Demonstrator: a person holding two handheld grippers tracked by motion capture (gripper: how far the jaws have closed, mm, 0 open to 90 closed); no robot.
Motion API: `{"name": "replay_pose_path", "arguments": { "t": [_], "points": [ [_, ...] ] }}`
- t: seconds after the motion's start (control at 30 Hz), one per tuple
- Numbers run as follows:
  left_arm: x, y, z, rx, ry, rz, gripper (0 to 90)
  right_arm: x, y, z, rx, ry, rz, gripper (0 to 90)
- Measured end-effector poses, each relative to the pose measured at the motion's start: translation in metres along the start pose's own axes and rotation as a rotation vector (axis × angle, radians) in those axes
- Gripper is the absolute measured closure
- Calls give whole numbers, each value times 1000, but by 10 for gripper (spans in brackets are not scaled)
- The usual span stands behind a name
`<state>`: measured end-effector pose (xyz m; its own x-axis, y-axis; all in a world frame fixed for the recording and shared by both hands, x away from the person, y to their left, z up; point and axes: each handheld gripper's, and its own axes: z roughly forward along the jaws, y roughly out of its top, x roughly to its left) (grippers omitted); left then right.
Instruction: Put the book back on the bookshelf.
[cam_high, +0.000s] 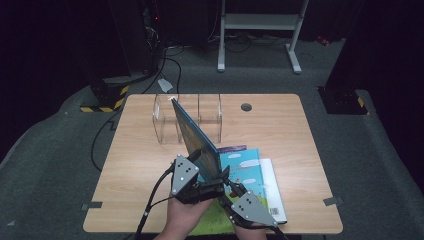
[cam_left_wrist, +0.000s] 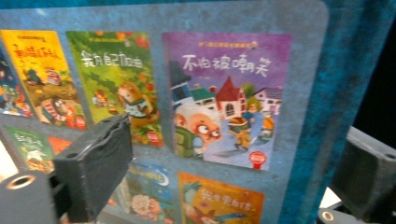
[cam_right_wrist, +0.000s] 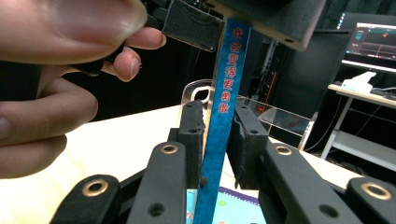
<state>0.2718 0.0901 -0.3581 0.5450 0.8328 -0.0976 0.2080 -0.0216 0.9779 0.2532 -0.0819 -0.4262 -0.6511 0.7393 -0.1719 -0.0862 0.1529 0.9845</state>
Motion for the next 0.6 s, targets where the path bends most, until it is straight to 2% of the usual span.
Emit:
{"name": "replay_pose_path", "arguments": {
  "t": [0.07,0.17,0.23,0.37,0.6],
  "points": [
    [3,-2,-3,0,-9,-1,96,0,0,0,-3,19,7,752],
    [2,-4,-7,-1,6,44,117,0,-1,2,0,62,25,731],
    [2,-4,-8,-2,5,46,132,-2,-1,3,5,91,59,725],
    [4,-6,-11,-2,6,43,135,-3,-1,2,9,115,70,714],
    [5,-6,-13,2,8,48,138,0,-1,-3,10,161,116,627]
  ]
}}
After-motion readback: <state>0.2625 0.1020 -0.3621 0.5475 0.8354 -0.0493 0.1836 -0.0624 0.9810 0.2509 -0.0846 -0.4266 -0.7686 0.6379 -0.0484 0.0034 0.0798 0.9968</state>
